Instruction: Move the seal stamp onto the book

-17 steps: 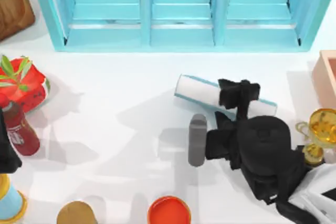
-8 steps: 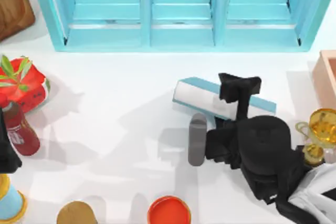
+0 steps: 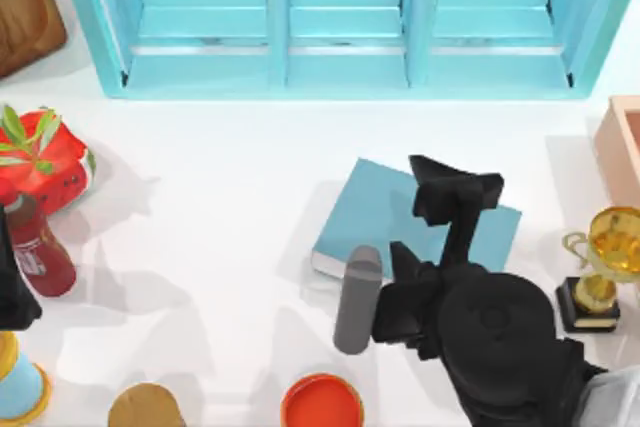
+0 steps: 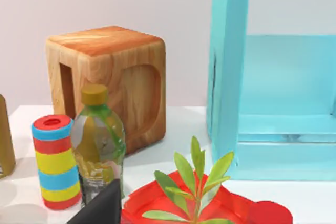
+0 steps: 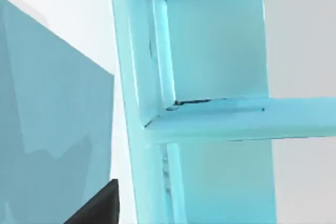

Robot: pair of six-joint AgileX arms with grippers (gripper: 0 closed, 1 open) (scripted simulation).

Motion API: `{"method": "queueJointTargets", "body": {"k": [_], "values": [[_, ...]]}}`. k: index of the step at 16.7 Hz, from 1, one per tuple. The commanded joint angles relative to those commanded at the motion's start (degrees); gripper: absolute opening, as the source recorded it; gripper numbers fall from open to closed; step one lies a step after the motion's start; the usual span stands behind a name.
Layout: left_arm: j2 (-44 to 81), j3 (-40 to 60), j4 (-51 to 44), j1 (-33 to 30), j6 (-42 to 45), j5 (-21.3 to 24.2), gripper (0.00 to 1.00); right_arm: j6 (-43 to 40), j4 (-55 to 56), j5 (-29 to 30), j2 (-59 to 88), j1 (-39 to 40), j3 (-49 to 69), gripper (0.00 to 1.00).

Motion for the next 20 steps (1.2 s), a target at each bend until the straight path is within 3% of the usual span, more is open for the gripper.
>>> {"method": "queueJointTargets", "body": {"k": [6, 10, 20], "values": [[0.00, 0.00, 0.00, 0.00, 0.00, 0.00, 1.00, 9.46, -10.98, 12.66, -9.75, 14.45, -5.12, 1.00], [0.00, 0.00, 0.00, 0.00, 0.00, 0.00, 1.00, 13.69, -16.89, 17.58, -9.63, 20.61, -7.98, 1.00], [0.00, 0.00, 0.00, 0.00, 0.00, 0.00, 1.00, 15.54, -20.63, 16.78, -10.55, 18.73, -5.11, 1.00]]}}
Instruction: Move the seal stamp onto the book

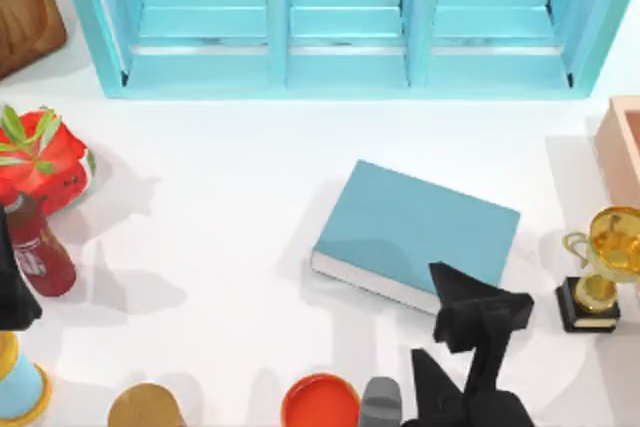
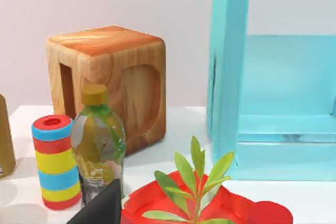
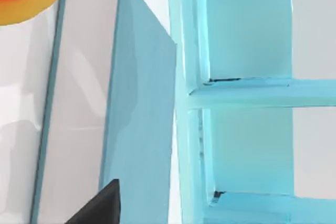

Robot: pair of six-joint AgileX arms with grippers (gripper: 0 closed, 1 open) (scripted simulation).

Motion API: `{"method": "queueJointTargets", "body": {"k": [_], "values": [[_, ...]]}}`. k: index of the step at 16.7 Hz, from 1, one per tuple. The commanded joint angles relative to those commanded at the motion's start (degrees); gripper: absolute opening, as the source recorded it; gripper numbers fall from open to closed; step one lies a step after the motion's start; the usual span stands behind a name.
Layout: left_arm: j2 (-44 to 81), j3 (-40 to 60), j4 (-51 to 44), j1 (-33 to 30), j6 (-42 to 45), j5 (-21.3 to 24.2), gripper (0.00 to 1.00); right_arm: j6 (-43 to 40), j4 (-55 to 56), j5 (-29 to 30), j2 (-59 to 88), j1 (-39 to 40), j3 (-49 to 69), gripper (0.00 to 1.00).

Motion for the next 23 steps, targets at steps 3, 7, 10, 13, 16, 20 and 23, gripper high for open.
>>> {"method": "queueJointTargets", "body": {"k": [3, 7, 10, 13, 16, 20, 23], "values": [[0.00, 0.00, 0.00, 0.00, 0.00, 0.00, 1.00, 2.79, -7.14, -3.86, -1.05, -6.84, 6.75, 1.00], [0.00, 0.00, 0.00, 0.00, 0.00, 0.00, 1.00, 8.38, -22.49, -12.27, 0.55, -21.52, 19.12, 1.00], [0.00, 0.00, 0.00, 0.00, 0.00, 0.00, 1.00, 13.55, -36.85, -20.45, 3.56, -35.17, 29.56, 1.00], [0.00, 0.00, 0.00, 0.00, 0.00, 0.00, 1.00, 19.09, -52.30, -29.53, 7.58, -49.71, 39.89, 1.00], [0.00, 0.00, 0.00, 0.00, 0.00, 0.00, 1.00, 24.57, -67.58, -38.77, 12.07, -63.89, 49.06, 1.00], [0.00, 0.00, 0.00, 0.00, 0.00, 0.00, 1.00, 31.00, -85.38, -49.97, 17.76, -80.21, 58.34, 1.00], [0.00, 0.00, 0.00, 0.00, 0.00, 0.00, 1.00, 34.61, -94.93, -56.39, 20.85, -89.09, 63.04, 1.00]]}}
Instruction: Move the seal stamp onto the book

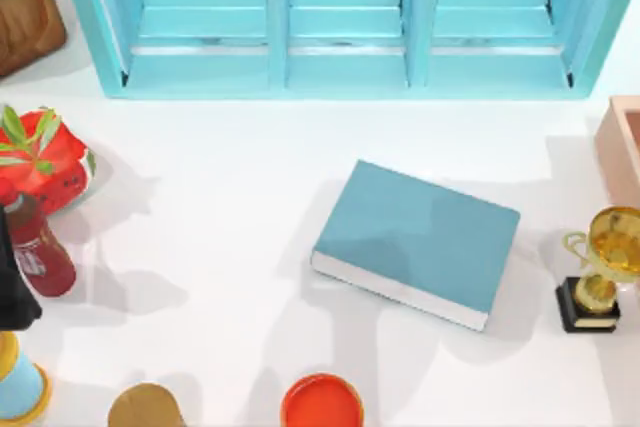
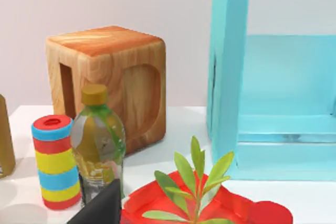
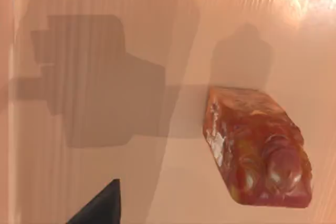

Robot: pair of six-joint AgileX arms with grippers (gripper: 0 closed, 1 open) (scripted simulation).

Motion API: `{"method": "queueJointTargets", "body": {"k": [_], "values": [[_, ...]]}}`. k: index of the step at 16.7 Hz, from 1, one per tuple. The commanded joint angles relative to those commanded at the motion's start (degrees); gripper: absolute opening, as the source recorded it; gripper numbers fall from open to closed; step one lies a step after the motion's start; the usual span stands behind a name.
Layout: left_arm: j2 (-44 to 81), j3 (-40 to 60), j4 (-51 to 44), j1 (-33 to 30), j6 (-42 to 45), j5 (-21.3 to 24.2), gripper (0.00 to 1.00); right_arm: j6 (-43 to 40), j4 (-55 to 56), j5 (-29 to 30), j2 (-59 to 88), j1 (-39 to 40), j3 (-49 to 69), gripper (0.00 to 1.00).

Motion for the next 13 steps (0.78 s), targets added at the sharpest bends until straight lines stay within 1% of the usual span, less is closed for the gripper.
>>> {"method": "queueJointTargets", "body": {"k": [2, 4, 13], "values": [[0.00, 0.00, 0.00, 0.00, 0.00, 0.00, 1.00, 1.55, -3.90, -2.80, 1.23, -3.71, 1.96, 1.00], [0.00, 0.00, 0.00, 0.00, 0.00, 0.00, 1.00, 2.22, -5.55, -4.04, 1.74, -5.31, 2.82, 1.00], [0.00, 0.00, 0.00, 0.00, 0.00, 0.00, 1.00, 2.17, -4.47, -4.01, 1.33, -5.37, 2.15, 1.00]]}}
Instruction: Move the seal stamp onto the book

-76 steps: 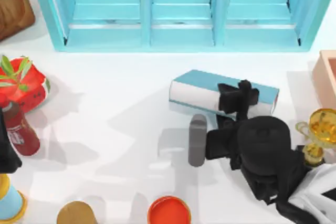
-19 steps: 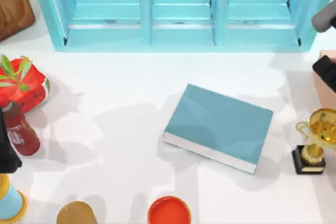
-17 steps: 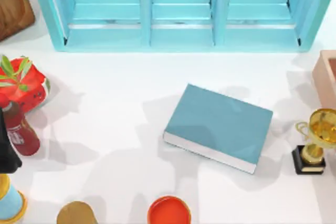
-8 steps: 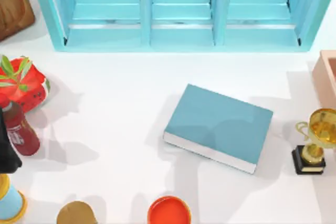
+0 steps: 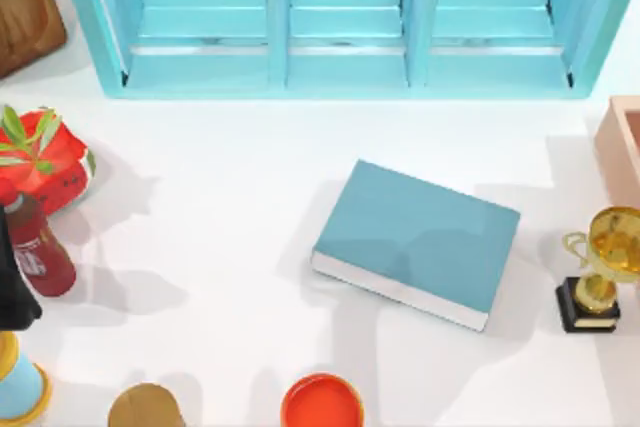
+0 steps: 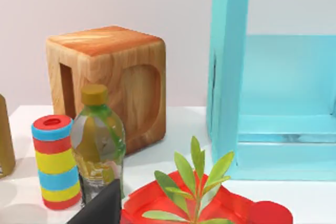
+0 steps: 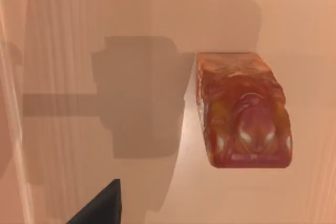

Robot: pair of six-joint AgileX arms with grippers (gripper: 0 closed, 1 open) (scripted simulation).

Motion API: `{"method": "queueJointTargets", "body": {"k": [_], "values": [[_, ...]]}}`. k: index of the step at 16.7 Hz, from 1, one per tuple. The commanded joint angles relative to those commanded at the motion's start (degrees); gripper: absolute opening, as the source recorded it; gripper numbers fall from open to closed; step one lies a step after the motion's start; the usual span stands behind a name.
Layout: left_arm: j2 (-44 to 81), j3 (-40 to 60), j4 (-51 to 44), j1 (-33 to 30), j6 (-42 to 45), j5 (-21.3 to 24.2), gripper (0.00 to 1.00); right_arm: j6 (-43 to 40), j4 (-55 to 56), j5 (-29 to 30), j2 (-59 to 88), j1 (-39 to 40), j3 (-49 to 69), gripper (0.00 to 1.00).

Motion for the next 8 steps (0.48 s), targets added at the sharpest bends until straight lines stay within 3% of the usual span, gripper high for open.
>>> {"method": "queueJointTargets", "body": {"k": [8], "values": [[0.00, 0.00, 0.00, 0.00, 0.00, 0.00, 1.00, 0.49, 18.37, 0.03, 5.17, 0.39, -13.04, 1.00]]}}
